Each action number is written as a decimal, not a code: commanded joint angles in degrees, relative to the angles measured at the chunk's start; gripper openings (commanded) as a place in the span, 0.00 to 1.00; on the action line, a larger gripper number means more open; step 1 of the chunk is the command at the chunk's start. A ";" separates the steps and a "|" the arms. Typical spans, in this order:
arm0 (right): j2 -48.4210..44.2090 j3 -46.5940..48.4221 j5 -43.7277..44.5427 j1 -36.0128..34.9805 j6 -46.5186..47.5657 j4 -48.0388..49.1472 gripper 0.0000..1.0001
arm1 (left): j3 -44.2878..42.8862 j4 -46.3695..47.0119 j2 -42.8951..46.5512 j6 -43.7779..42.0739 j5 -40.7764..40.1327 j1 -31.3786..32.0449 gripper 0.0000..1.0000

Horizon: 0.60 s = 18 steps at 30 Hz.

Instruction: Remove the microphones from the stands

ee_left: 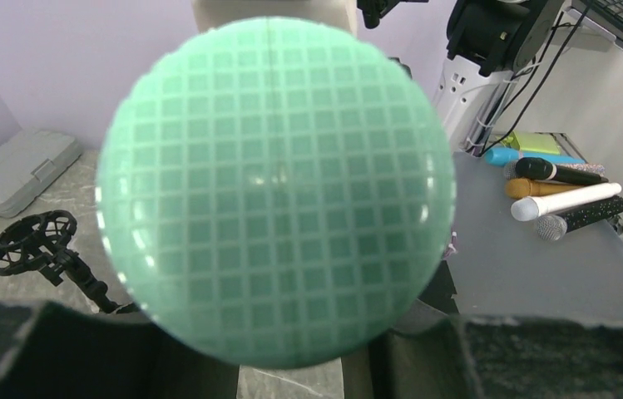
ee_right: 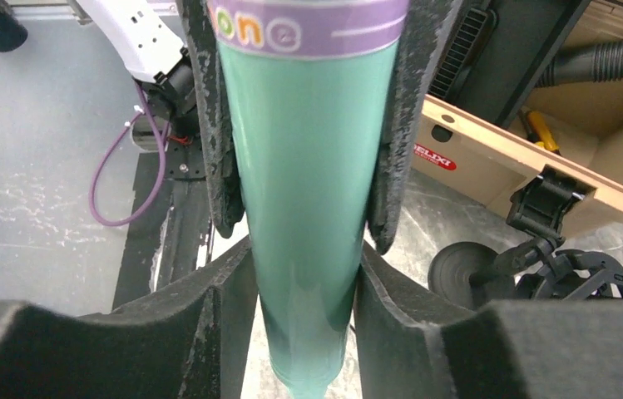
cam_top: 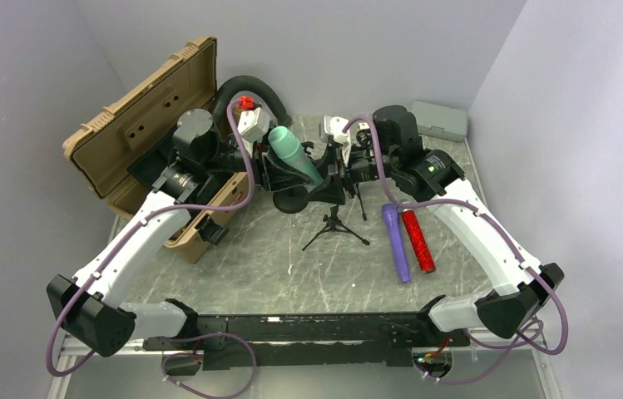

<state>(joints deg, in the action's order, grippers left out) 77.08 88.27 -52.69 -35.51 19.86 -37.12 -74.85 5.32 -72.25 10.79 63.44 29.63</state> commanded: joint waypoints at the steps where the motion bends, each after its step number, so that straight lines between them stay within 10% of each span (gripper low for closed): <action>1: -0.28 0.28 -0.14 -0.29 -1.15 3.68 0.42 | 1.46 6.26 1.46 2.12 2.44 0.23 0.00; 10: -1.15 -1.25 2.67 -0.18 -3.38 5.48 0.00 | 3.51 6.00 1.91 0.51 2.05 0.33 0.17; 18: -4.47 -3.79 2.65 1.97 -6.67 8.27 0.00 | -0.20 -2.99 3.19 -5.25 -0.22 0.17 0.98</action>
<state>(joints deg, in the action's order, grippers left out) 75.96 85.14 -50.68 -35.24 16.56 -34.35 -71.68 7.03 -71.61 9.91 64.10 29.65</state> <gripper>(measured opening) 0.400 0.860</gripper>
